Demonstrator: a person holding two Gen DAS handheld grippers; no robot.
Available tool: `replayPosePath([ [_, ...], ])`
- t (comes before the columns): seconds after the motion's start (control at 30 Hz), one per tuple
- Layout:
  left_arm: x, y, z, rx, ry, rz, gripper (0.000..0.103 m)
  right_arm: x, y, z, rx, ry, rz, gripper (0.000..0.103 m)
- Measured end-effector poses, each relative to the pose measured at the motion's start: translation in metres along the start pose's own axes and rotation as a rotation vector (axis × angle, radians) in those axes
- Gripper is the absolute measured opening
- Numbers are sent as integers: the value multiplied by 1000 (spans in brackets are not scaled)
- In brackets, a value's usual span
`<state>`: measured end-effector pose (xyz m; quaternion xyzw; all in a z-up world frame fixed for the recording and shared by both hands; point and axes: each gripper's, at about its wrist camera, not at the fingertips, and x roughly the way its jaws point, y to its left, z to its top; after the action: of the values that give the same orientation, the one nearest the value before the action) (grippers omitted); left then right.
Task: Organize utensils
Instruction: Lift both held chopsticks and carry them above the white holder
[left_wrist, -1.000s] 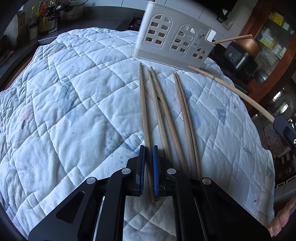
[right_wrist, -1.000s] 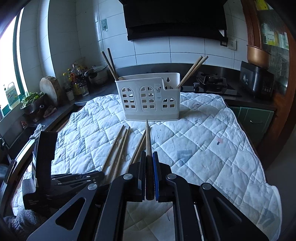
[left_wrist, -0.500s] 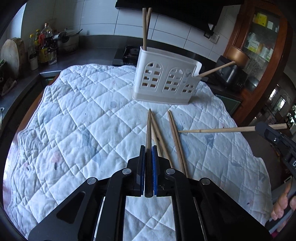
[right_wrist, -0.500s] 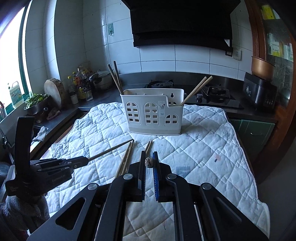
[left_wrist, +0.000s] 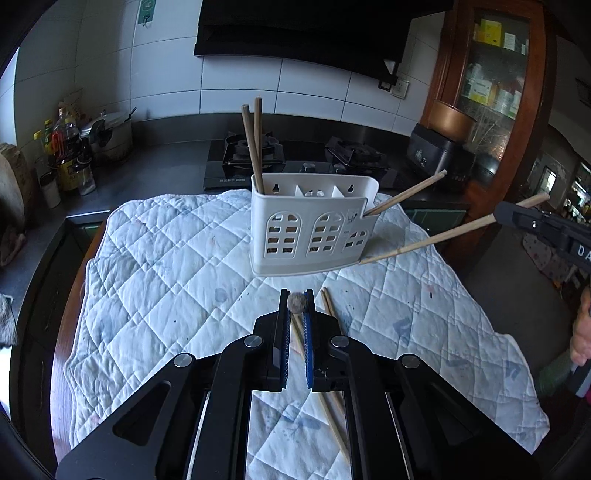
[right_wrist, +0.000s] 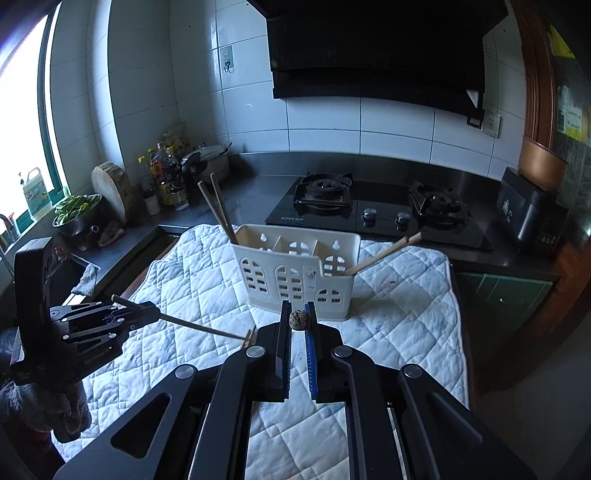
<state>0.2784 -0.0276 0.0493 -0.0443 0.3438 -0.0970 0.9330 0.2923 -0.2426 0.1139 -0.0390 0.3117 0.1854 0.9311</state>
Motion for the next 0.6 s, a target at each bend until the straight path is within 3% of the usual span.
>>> replayPosePath([
  [0.27,-14,-11,54,39,-40,-8,5,8,-18,50,-41,23,-83,7],
  [0.43,-39,-22,100,63,-134,-12,5,23,-27,66,-45,42,-100,7],
  [0.6,-48,-26,145,72,-233,10,5,48,-32,76,-28,94,-58,7],
])
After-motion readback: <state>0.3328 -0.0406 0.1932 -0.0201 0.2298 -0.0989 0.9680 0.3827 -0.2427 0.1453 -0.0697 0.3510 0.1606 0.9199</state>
